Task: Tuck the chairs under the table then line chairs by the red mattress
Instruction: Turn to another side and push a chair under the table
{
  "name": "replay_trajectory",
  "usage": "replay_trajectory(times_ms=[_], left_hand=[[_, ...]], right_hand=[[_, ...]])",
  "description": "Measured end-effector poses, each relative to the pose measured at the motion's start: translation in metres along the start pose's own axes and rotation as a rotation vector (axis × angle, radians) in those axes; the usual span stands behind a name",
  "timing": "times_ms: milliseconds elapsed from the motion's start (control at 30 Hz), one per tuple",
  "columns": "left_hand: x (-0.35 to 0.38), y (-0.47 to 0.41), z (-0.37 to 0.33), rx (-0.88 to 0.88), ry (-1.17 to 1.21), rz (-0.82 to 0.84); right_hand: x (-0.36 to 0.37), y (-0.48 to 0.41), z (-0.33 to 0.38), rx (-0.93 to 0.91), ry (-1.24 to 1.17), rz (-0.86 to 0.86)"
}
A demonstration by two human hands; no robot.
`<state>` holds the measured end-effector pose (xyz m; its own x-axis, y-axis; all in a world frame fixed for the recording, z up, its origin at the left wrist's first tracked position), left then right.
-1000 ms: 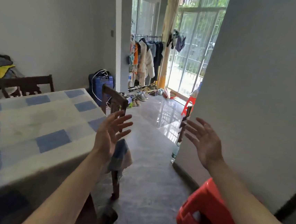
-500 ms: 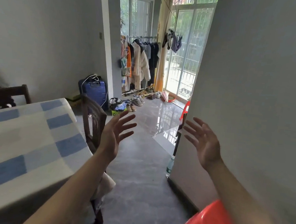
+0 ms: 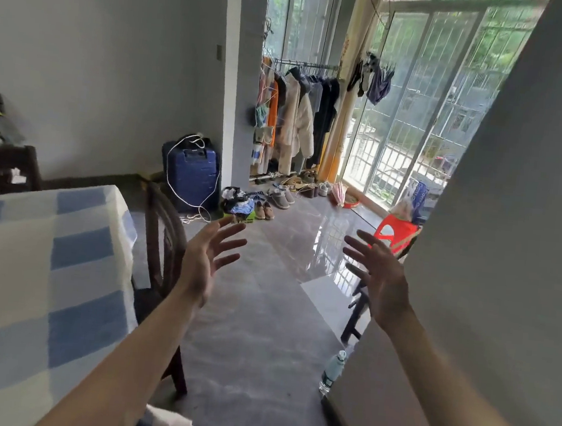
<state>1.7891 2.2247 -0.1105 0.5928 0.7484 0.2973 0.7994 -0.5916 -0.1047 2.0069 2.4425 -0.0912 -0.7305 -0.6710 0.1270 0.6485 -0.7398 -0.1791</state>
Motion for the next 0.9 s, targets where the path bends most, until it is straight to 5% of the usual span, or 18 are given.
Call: replay_trajectory(times_ms=[367,900], left_hand=[[-0.001,-0.242,0.014,0.027,0.0,-0.075],[-0.119,-0.45,0.006,0.15,-0.076,-0.614]], right_hand=[[0.05,-0.262,-0.046,0.013,0.026,0.058],[0.272,-0.615,-0.161,0.116,-0.031,0.601]])
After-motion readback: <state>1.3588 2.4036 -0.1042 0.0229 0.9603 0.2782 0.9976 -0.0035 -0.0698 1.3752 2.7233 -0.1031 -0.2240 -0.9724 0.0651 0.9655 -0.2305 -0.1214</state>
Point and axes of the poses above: each hand's wrist, its own y-axis away from the middle knuckle, its own x-axis out of the palm, z = x × y, the point moved 3 cm from there along -y, towards the middle knuckle, and after that the axes turned 1 degree about y, right-handed, at the moved point
